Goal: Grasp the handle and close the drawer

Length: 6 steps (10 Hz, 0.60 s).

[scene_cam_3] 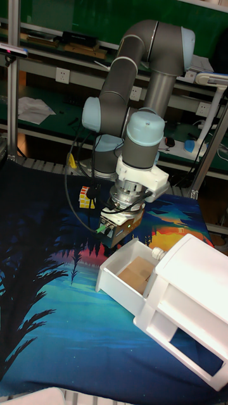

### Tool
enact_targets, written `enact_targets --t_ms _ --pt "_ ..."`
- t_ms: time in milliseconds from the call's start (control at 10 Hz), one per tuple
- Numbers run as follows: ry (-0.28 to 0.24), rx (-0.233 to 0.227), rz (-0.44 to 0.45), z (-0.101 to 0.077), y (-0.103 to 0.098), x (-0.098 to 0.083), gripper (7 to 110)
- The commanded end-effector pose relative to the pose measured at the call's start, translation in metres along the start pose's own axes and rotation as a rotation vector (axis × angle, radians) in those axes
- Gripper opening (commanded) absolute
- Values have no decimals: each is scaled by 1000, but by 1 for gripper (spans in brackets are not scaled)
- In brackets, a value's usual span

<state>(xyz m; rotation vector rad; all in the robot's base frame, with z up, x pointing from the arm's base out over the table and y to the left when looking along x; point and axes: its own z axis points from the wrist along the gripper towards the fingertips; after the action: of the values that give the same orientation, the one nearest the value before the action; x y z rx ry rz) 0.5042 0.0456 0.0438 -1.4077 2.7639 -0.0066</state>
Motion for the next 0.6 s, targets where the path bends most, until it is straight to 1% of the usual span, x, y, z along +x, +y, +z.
enact_targets --t_ms 0,200,300,500 --pt "-22 -11 16 0 2 -6 66" --pt "-14 -7 12 1 1 -4 66" --pt "-16 -4 28 1 0 -4 22" --pt "-8 6 50 2 -2 -2 22"
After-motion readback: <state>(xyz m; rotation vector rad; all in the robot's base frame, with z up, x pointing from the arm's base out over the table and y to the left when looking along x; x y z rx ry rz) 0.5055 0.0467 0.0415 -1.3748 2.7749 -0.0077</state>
